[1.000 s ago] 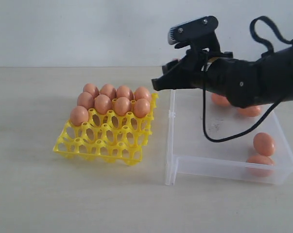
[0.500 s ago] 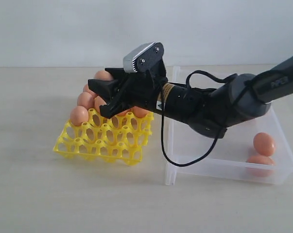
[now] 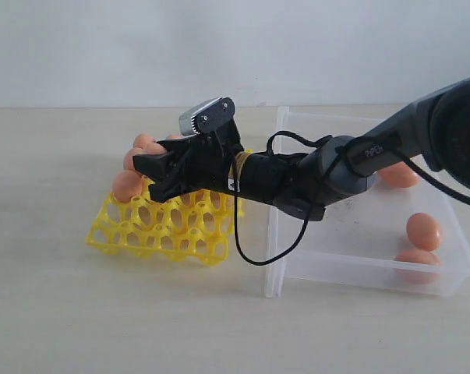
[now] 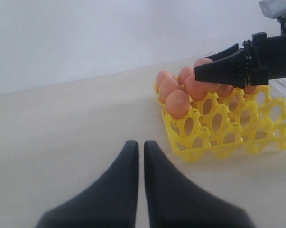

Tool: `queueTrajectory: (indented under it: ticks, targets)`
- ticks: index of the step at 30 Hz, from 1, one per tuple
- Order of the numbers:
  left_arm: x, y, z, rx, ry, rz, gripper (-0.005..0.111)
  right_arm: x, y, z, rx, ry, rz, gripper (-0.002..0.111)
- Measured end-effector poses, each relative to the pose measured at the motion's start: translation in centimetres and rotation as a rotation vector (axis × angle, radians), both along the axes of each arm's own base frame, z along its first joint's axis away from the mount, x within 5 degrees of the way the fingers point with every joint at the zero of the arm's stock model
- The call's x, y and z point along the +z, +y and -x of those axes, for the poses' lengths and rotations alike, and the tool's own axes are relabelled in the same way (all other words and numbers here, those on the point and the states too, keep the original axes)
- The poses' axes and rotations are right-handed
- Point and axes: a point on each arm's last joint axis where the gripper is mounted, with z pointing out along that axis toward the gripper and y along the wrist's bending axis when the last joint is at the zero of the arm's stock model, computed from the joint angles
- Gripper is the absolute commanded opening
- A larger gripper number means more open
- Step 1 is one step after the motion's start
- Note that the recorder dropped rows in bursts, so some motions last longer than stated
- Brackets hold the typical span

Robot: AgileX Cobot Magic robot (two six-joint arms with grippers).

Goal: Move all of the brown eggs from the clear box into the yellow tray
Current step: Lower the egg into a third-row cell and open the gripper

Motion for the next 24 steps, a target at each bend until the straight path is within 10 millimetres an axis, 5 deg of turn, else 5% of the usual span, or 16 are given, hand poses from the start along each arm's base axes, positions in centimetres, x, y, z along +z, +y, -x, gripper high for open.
queueTrajectory:
  ticks: [24]
  targets:
    - [0.0, 0.0, 0.0, 0.0, 0.0, 0.0, 0.004, -1.9, 1.5, -0.1, 0.023, 0.03, 0.087, 0.0]
